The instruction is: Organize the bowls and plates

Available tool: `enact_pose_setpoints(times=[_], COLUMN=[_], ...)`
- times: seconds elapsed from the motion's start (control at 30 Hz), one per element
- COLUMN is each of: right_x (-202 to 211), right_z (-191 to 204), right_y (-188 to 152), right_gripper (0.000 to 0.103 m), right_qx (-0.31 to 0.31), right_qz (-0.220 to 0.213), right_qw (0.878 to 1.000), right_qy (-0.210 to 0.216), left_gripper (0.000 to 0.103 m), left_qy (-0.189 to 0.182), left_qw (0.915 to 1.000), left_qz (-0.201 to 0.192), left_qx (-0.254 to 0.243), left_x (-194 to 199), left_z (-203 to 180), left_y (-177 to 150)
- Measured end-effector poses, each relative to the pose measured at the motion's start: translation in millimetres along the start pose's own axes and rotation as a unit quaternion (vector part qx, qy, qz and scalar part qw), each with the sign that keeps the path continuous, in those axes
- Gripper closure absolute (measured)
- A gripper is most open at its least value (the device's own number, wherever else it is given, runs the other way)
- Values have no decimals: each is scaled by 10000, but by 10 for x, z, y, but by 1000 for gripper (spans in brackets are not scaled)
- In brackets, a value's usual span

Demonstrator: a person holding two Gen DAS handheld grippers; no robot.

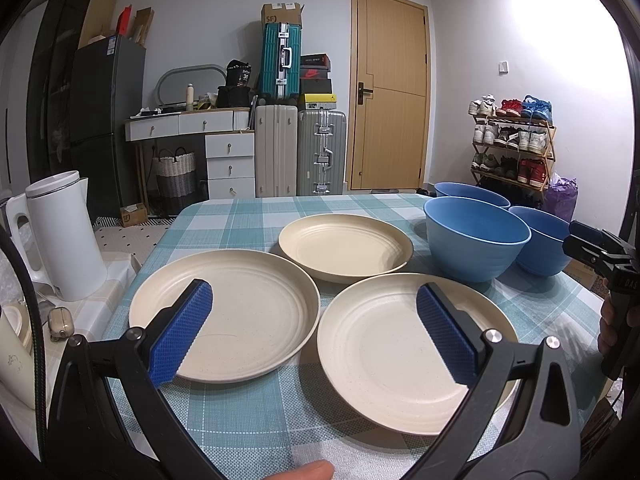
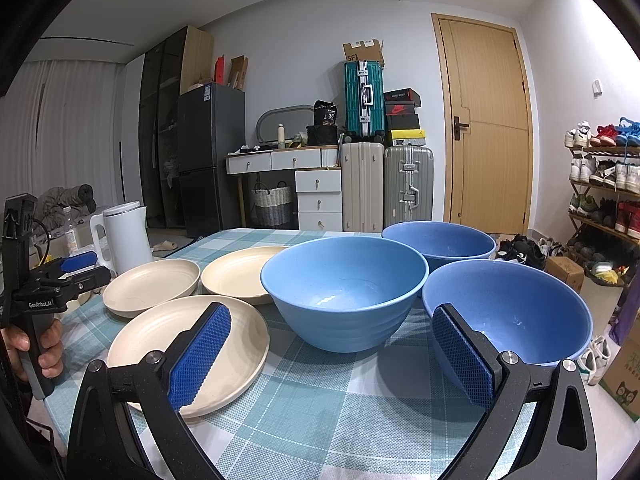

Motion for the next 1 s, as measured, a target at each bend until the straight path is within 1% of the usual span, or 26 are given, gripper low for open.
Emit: enact_pose_setpoints(times=[0.63,0.77,0.9,1.0], right_x=[-32,-32,-33,-28], right_z=[-20,-10,-6,27], right_y=[-19,-20,-14,3], right_gripper=[0,0,0,0], right_qx=[15,5,-19,28], right_qz=[59,130,159,189], right_qw=[10000,9999,9998,9997], right_qy=[-16,27,86,121], left_gripper=[1,1,1,1], left_qy=[35,30,77,148], left_qw=[10000,10000,9999,9997], left_qz=[31,40,51,57], left_qx=[33,48,106,177], left_x=[5,6,4,-21], left_z=[18,17,5,96], left_y=[7,7,6,-45])
Point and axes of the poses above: each gripper's, at about its wrist camera, not at the fingertips, and x roughly against the way its jaws point, z to its left, y to its top, the point moved 5 cm from there along -x, roughly the way its jaws point
